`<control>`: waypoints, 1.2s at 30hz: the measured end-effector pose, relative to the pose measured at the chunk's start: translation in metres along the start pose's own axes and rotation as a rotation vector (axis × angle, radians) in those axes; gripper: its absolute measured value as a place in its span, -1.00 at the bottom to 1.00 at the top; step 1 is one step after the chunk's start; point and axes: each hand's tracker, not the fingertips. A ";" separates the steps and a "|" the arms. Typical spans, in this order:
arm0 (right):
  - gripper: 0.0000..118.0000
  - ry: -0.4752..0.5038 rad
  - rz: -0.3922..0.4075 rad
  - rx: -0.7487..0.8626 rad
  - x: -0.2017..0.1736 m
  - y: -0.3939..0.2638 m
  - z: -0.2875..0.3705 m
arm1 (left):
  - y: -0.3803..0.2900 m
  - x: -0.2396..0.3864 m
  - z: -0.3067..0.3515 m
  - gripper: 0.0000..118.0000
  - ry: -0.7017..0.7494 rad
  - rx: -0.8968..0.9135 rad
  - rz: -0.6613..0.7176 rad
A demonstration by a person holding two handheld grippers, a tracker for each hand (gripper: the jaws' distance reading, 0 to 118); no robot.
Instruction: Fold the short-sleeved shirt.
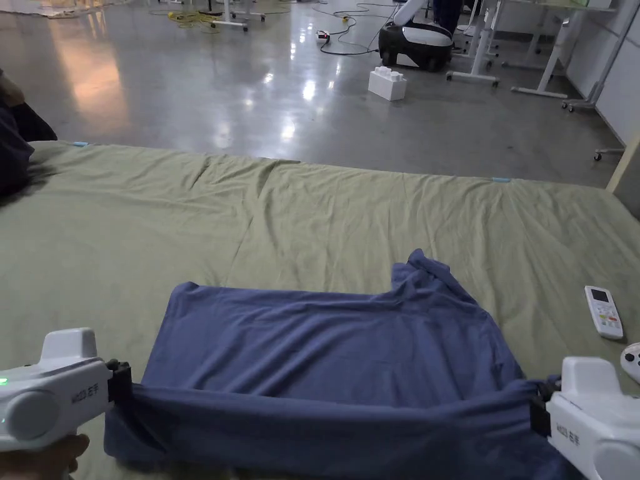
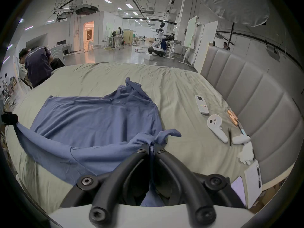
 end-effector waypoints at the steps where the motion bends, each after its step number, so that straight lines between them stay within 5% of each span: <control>1: -0.92 -0.003 0.003 -0.006 -0.002 0.007 -0.012 | 0.005 0.001 -0.010 -0.89 0.009 -0.012 0.002; 15: -0.85 0.027 0.039 -0.160 -0.013 0.022 -0.138 | 0.018 0.012 -0.128 -0.88 0.062 -0.182 -0.046; 17: -0.54 0.040 0.045 -0.170 -0.014 0.018 -0.141 | 0.016 0.012 -0.132 -0.83 0.065 -0.186 -0.056; 19: -0.02 0.035 0.029 -0.160 -0.015 0.015 -0.137 | 0.014 0.012 -0.131 -0.42 0.058 -0.183 -0.063; 21: 0.10 0.022 0.028 -0.126 -0.015 0.016 -0.126 | 0.016 0.012 -0.124 -0.10 0.055 -0.169 -0.067; 25: 0.41 0.012 0.009 0.032 -0.015 0.022 -0.094 | 0.021 0.015 -0.094 -0.10 0.030 -0.057 -0.081; 33: 0.42 -0.010 -0.070 0.381 -0.032 0.018 -0.005 | 0.008 0.034 0.002 -0.14 -0.004 0.304 -0.090; 35: 0.27 -0.034 -0.095 0.438 -0.042 0.012 0.014 | -0.001 0.041 0.023 -0.27 0.006 0.371 -0.102; 36: 0.01 -0.041 -0.107 0.467 -0.045 0.008 0.024 | -0.005 0.045 0.034 -0.42 0.023 0.405 -0.125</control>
